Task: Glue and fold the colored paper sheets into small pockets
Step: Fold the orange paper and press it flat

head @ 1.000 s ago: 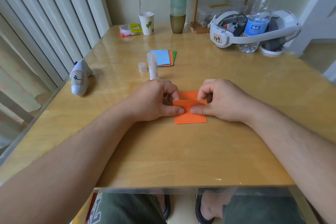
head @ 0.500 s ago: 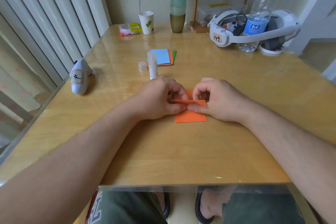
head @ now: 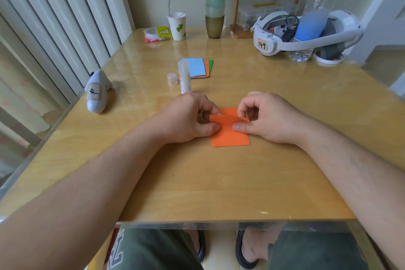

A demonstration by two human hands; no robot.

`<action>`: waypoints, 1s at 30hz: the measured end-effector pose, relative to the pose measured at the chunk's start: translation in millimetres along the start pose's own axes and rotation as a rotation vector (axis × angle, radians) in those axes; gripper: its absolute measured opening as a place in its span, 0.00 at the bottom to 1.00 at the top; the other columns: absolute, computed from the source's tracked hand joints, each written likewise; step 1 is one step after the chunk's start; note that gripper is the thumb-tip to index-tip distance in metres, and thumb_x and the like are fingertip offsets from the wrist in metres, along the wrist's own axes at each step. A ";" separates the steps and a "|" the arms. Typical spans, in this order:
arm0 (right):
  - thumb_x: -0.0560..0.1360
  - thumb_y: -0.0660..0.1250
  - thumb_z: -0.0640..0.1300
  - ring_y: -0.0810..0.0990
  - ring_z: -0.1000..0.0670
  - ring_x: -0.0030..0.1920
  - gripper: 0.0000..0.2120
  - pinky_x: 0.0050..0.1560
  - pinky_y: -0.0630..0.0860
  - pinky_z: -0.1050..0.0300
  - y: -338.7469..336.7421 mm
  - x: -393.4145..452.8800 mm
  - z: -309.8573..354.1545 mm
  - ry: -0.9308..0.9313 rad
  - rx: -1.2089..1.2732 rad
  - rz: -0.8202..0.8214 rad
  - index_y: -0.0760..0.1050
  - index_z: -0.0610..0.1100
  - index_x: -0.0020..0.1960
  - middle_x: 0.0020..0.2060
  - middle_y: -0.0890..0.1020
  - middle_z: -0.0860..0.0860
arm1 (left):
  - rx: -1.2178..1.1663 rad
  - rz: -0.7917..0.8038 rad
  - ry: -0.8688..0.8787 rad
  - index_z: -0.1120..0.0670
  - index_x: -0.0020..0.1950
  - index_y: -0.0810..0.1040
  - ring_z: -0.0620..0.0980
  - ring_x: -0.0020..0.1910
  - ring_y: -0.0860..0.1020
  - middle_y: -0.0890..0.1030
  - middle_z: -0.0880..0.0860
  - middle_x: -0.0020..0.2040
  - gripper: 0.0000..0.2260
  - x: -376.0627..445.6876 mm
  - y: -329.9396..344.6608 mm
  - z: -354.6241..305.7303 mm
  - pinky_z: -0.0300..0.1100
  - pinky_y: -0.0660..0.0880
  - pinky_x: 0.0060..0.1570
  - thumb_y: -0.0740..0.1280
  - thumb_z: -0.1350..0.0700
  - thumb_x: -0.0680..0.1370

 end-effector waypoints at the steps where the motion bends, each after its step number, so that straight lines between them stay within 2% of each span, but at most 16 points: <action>1: 0.69 0.83 0.49 0.74 0.53 0.40 0.14 0.46 0.75 0.53 0.2 0.2 -0.3 -0.004 0.009 0.003 0.77 0.55 0.37 0.42 0.76 0.54 | 0.004 0.001 0.004 0.31 0.45 0.78 0.43 0.50 0.78 0.81 0.43 0.47 0.16 0.2 0.2 0.0 0.35 0.74 0.49 0.78 0.53 0.74; 5: 0.69 0.83 0.48 0.77 0.49 0.44 0.12 0.51 0.79 0.46 0.1 0.9 -1.8 -0.019 0.044 0.010 0.79 0.56 0.44 0.44 0.79 0.51 | 0.012 0.009 0.011 0.32 0.46 0.80 0.44 0.49 0.77 0.81 0.45 0.46 0.14 0.2 0.7 0.8 0.36 0.75 0.49 0.77 0.53 0.73; 9: 0.69 0.83 0.47 0.78 0.50 0.43 0.12 0.52 0.79 0.45 2.5 1.8 0.3 -0.024 0.046 -0.003 0.79 0.55 0.42 0.44 0.79 0.52 | 0.016 -0.015 0.030 0.43 0.46 0.84 0.47 0.46 0.77 0.82 0.46 0.43 0.07 2.4 3.0 -3.2 0.41 0.75 0.48 0.76 0.54 0.72; 12: 0.69 0.83 0.49 0.78 0.53 0.43 0.12 0.51 0.78 0.50 6.2 3.0 5.9 -0.034 0.027 -0.023 0.79 0.56 0.38 0.43 0.78 0.54 | 0.032 -0.058 0.064 0.39 0.45 0.81 0.45 0.47 0.76 0.82 0.44 0.40 0.06 7.2 6.3 -10.9 0.42 0.75 0.49 0.73 0.48 0.70; 15: 0.69 0.83 0.49 0.79 0.52 0.44 0.13 0.51 0.79 0.50 8.3 3.8 8.6 -0.046 0.021 -0.027 0.78 0.57 0.38 0.43 0.78 0.53 | 0.029 -0.068 0.071 0.35 0.44 0.80 0.45 0.47 0.75 0.80 0.43 0.39 0.09 9.3 7.2 -11.4 0.44 0.75 0.49 0.74 0.49 0.69; 19: 0.70 0.82 0.46 0.79 0.49 0.44 0.11 0.52 0.79 0.46 5.3 3.8 5.3 -0.045 0.024 -0.014 0.81 0.56 0.41 0.45 0.79 0.50 | 0.012 -0.069 0.055 0.35 0.45 0.80 0.46 0.47 0.74 0.79 0.44 0.40 0.15 6.7 2.9 -6.2 0.41 0.74 0.49 0.77 0.56 0.70; 24: 0.71 0.81 0.44 0.79 0.48 0.46 0.13 0.54 0.78 0.44 1.7 2.9 1.1 -0.021 0.062 -0.001 0.81 0.60 0.46 0.46 0.79 0.51 | 0.006 -0.044 0.020 0.40 0.48 0.83 0.46 0.46 0.76 0.81 0.48 0.43 0.12 4.6 0.8 -1.5 0.35 0.73 0.47 0.77 0.57 0.72; 30: 0.73 0.80 0.41 0.78 0.50 0.46 0.12 0.55 0.78 0.45 0.5 1.4 2.1 -0.016 0.086 0.032 0.83 0.57 0.44 0.46 0.80 0.53 | -0.016 -0.033 -0.011 0.41 0.51 0.85 0.45 0.45 0.77 0.82 0.47 0.45 0.12 3.6 0.0 0.8 0.31 0.72 0.45 0.76 0.58 0.73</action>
Point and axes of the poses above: each hand's wrist, its own x-axis towards the middle knuckle, its own y-axis out of the palm, z = x × y, the point moved 6 cm from there along x, towards the middle knuckle
